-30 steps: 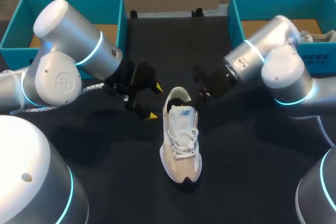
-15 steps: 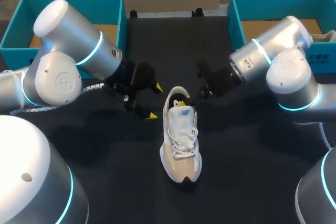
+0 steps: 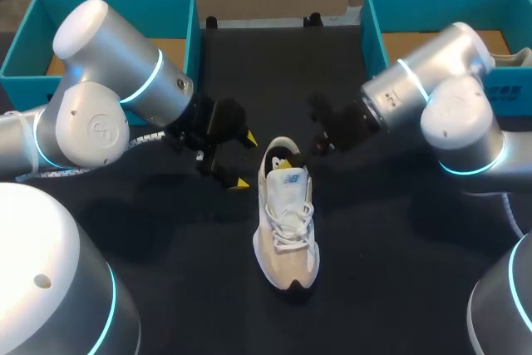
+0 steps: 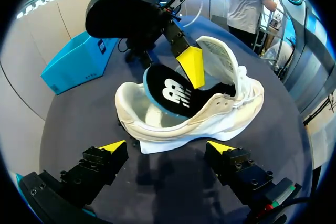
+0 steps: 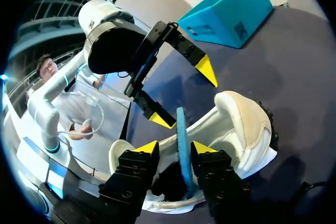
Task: Take the shoe out of the shoebox, open the shoe tongue, remove and reinsert the insole, then place the shoe into the shoebox
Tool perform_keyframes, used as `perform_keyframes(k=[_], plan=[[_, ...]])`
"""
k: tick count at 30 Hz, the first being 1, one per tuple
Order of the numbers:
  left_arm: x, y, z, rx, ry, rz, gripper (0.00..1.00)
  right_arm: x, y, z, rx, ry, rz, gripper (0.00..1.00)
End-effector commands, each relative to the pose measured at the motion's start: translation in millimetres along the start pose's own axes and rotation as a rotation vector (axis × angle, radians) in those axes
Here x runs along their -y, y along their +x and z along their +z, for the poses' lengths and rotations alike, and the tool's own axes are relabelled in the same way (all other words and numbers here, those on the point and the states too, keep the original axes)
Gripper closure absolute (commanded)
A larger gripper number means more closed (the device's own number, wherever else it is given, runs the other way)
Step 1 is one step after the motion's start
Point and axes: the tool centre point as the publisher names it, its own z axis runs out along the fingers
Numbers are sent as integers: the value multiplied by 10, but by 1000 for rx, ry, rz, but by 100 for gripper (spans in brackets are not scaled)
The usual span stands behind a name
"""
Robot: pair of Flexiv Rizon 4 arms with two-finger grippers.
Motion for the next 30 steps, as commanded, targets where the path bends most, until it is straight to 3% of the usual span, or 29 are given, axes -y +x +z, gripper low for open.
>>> perform_keyframes(k=[1, 10, 19, 30], plan=[[2, -3, 5, -1, -2, 0, 0, -74, -11, 12, 1, 17, -4, 58], [2, -3, 5, -1, -2, 0, 0, -96, 23, -32, 10, 19, -16, 51], [2, -3, 5, -1, -2, 0, 0, -246, 91, -94, 33, 23, -57, 40], [2, -3, 5, -1, -2, 0, 0, -456, 137, -193, 59, 36, -111, 36]])
